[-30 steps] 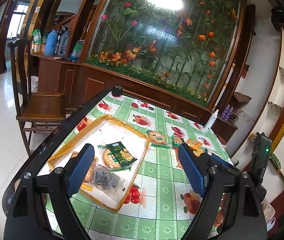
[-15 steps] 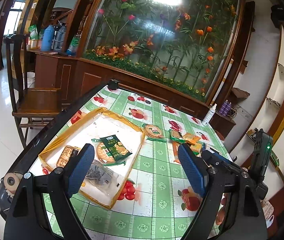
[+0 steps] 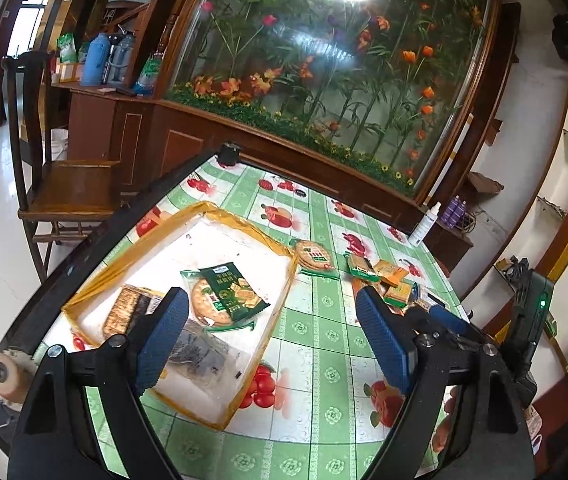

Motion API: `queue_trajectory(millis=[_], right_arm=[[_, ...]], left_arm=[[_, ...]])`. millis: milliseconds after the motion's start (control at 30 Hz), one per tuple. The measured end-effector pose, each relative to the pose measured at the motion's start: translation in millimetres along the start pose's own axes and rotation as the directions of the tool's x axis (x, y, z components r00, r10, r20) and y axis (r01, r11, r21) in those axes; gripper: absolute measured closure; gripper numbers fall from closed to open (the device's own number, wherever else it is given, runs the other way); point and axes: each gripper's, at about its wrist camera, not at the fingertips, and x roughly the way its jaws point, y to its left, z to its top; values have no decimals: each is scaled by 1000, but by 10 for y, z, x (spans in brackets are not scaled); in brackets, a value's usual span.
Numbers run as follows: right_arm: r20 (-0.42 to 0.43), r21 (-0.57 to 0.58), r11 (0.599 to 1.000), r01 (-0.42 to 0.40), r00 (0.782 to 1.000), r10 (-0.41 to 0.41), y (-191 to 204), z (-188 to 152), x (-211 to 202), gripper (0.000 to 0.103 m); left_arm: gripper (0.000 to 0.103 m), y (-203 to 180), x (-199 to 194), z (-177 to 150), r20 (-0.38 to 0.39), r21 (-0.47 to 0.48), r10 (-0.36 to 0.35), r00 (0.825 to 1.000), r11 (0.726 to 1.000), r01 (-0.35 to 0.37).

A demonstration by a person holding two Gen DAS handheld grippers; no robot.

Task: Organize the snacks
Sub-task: 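Grasp a round biscuit pack with left tool while right tool grasps tan cracker pack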

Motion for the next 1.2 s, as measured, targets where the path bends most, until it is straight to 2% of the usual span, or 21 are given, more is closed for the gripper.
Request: queue_trajectory(millis=[100, 233, 367, 567, 733, 800, 933, 1200], right_arm=[[-32, 24, 1000, 13, 999, -13, -191, -30, 7, 1], [-44, 35, 994, 99, 994, -98, -531, -102, -130, 1], [-107, 105, 977, 186, 979, -175, -1018, -260, -163, 1], [-174, 141, 950, 280, 951, -255, -1566, -391, -144, 1], [-228, 90, 955, 284, 939, -257, -1751, -302, 125, 9], [-243, 81, 957, 278, 937, -252, -1798, -283, 229, 18], [-268, 74, 960, 271, 932, -243, -1896, -262, 405, 18], [-285, 61, 962, 267, 928, -240, -1975, -220, 540, 18]], left_arm=[[17, -99, 174, -27, -29, 7, -8, 1000, 1000, 8], [17, -327, 542, -122, -92, 56, -23, 995, 998, 28], [17, -623, 976, -217, -175, 114, -43, 984, 991, 63], [17, -1132, 1629, -330, -247, 273, 44, 968, 962, 26], [17, -1253, 2141, -270, -277, 294, 99, 956, 956, -14], [17, -1263, 2322, -195, -282, 294, 113, 953, 955, -26], [17, -1350, 2598, -62, -242, 342, 183, 953, 935, -93], [17, -1381, 3273, 132, -269, 370, 276, 923, 914, -166]])
